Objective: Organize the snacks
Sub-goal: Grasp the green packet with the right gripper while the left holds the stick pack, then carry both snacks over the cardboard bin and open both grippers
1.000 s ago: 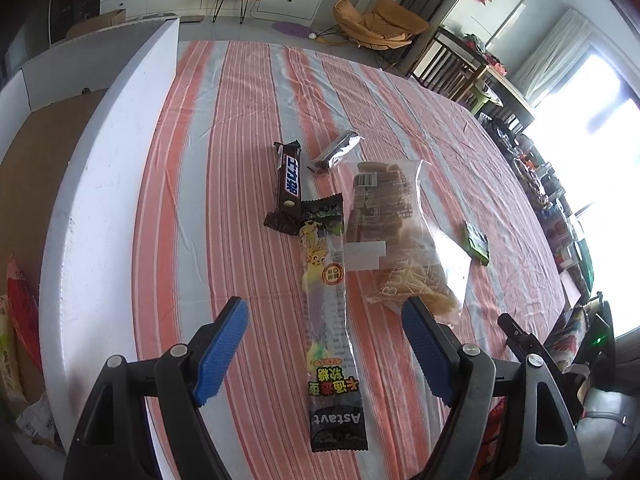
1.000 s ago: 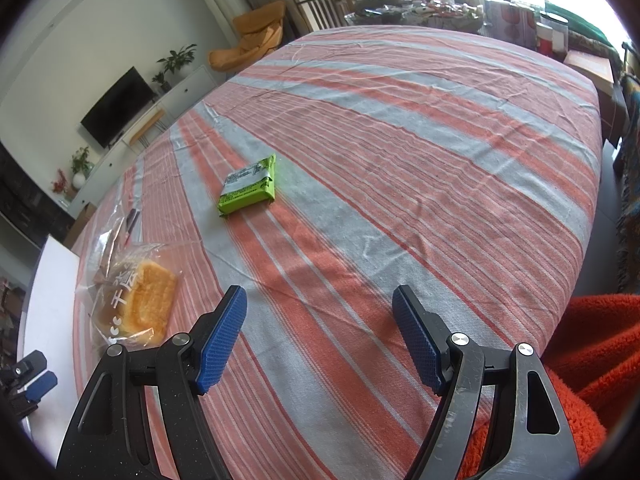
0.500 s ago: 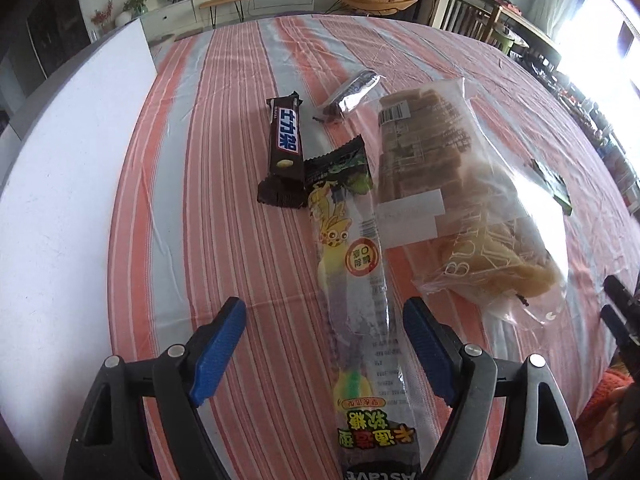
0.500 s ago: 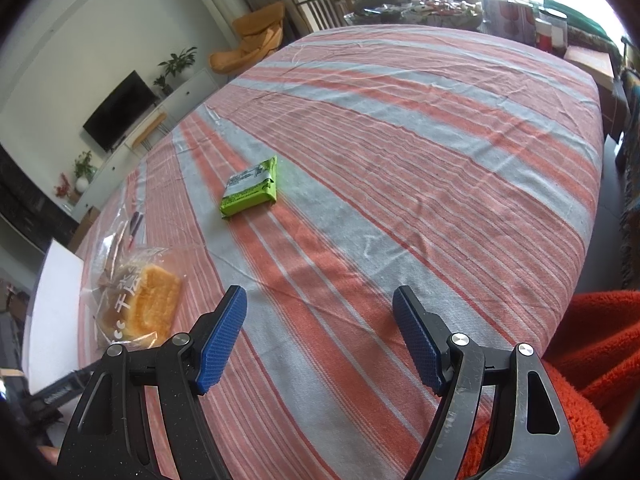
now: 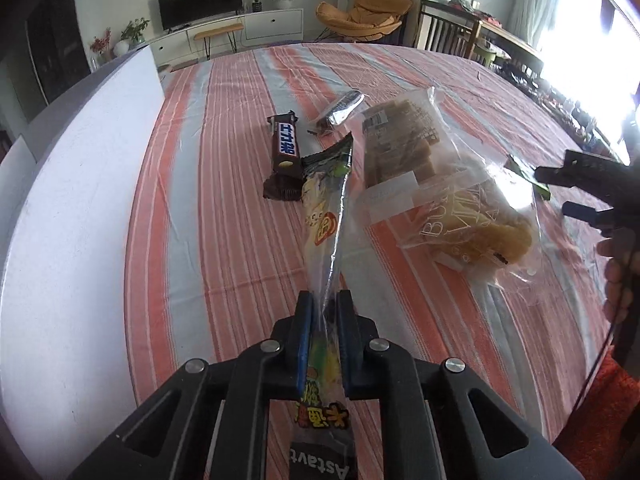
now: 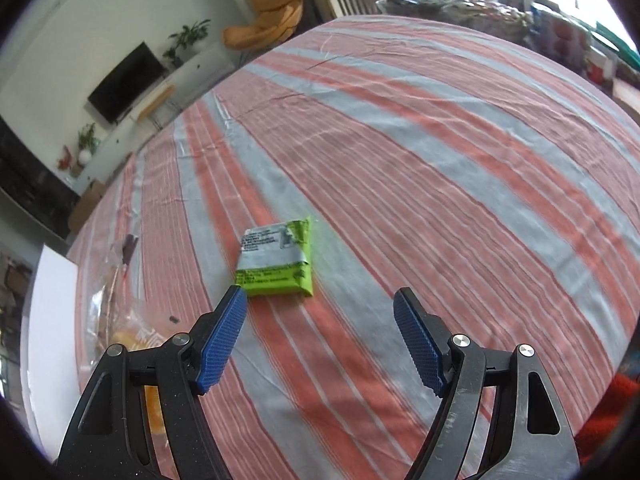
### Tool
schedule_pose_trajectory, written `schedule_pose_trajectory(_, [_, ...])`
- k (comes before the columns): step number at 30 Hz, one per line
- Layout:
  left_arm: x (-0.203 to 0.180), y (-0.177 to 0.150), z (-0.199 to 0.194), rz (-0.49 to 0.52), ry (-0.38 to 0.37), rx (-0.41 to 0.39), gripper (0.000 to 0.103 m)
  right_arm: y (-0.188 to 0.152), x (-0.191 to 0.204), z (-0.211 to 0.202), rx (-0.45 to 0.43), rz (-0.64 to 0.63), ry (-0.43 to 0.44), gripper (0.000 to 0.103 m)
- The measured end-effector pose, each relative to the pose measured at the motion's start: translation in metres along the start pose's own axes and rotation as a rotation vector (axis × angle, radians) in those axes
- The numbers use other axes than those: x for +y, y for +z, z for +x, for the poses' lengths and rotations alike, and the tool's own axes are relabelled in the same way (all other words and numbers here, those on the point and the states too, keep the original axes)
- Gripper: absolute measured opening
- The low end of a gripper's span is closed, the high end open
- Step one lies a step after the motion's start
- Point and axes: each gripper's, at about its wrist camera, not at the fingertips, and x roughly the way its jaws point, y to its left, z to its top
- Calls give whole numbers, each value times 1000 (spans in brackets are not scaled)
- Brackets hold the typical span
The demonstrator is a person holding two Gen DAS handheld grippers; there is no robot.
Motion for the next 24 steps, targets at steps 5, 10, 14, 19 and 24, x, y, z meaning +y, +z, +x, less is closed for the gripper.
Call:
schedule_pose_trajectory(5, [21,-4,-10,-73,-40,-1,11,2,45,26,6,-231,-210,82])
schedule_pose_trajectory(10, [32,-5,-26,-130,-98,-23,11,-6,38,12,-2,-261,-182,53])
schedule_pose_trajectory(14, [30,-5,-46,-140,-132,-60,11,-10,18,-9,-26,-196,-111,53])
schedule_pose_trajectory(19, [29,1,-74,-149,-174,-112,11,-19,8,-52,-108,-165,-26,53])
schedule_pose_trajectory(24, [27,8,-104,-153,-228,-160,11,-31,13,-78,-139,-164,44,53])
